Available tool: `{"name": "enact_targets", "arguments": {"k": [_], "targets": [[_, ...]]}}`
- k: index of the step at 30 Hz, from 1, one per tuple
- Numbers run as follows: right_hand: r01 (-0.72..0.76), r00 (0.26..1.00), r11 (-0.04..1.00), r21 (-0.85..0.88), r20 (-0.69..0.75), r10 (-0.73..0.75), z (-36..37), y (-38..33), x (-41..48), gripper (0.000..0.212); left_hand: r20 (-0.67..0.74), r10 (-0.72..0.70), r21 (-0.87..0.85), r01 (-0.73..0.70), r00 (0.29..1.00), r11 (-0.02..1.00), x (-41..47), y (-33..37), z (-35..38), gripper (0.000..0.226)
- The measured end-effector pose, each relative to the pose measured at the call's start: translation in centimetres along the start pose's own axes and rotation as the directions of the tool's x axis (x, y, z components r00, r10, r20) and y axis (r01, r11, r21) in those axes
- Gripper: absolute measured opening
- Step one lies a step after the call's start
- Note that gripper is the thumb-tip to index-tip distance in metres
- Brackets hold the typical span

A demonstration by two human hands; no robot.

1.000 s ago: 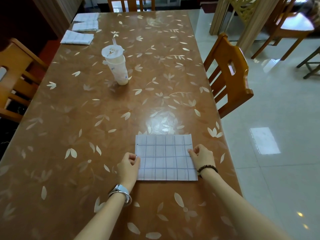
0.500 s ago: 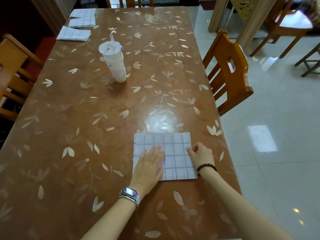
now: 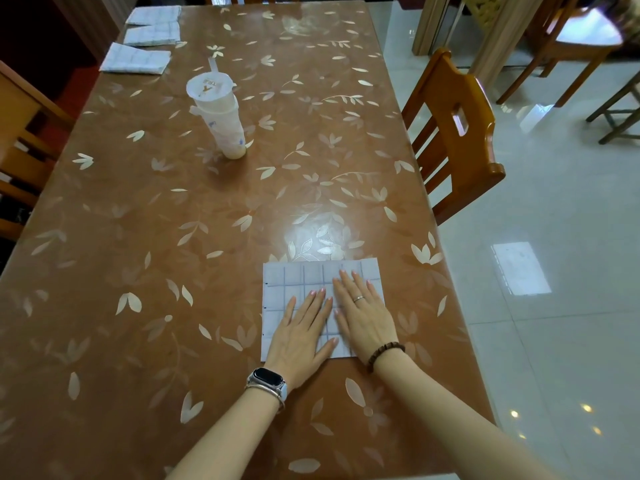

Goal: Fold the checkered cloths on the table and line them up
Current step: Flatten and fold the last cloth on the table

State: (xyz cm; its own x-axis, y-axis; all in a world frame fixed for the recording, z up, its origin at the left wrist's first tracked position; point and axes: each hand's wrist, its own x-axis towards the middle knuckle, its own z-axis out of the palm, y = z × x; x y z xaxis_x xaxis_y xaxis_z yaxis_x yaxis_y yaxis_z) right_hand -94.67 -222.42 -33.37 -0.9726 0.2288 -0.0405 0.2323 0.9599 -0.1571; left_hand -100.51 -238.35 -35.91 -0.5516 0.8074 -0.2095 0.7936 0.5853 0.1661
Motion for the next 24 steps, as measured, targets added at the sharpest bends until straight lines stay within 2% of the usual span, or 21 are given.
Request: {"name": "enact_targets", "arguments": {"k": [3, 7, 11, 19, 21, 22, 24], "targets": [[-0.043, 0.990, 0.999, -0.033, 0.137, 0.047, 1.1, 0.5, -0.4, 0.060, -0.010, 0.000, -0.007, 0.000, 1.000, 1.000, -0.1, -0.3, 0.1, 0.075], [-0.121, 0.977, 0.991, -0.064, 0.170, 0.130, 1.6, 2.0, -0.9, 0.077, -0.058, -0.086, 0.003, 0.086, 0.995, 0.996, -0.5, -2.1, 0.1, 0.082], [-0.159, 0.971, 0.984, -0.075, 0.170, 0.170, 1.1, 2.8, -1.2, 0.081, -0.081, -0.242, -0.039, 0.239, 0.967, 0.970, -1.3, -4.3, 0.0, 0.088], [-0.184, 0.958, 0.983, -0.019, 0.222, 0.184, 0.5, 2.7, -0.7, 0.077, -0.114, -0.265, -0.005, 0.266, 0.958, 0.964, -1.5, -4.1, -0.6, 0.084], [-0.235, 0.959, 0.968, 0.093, 0.184, 0.215, -0.6, 2.6, -0.5, 0.070, -0.153, -0.245, -0.043, 0.242, 0.957, 0.969, -1.5, -3.3, -1.5, 0.078], [-0.280, 0.957, 0.938, 0.205, 0.142, 0.255, -1.3, 2.6, -0.4, 0.064, -0.166, -0.231, -0.082, 0.220, 0.959, 0.972, -1.6, -2.7, -1.9, 0.076], [-0.381, 0.920, 0.794, 0.474, 0.108, 0.376, -2.5, 2.8, -0.7, 0.052, -0.177, -0.198, -0.200, 0.162, 0.964, 0.966, -1.8, -1.1, -2.6, 0.068]]}}
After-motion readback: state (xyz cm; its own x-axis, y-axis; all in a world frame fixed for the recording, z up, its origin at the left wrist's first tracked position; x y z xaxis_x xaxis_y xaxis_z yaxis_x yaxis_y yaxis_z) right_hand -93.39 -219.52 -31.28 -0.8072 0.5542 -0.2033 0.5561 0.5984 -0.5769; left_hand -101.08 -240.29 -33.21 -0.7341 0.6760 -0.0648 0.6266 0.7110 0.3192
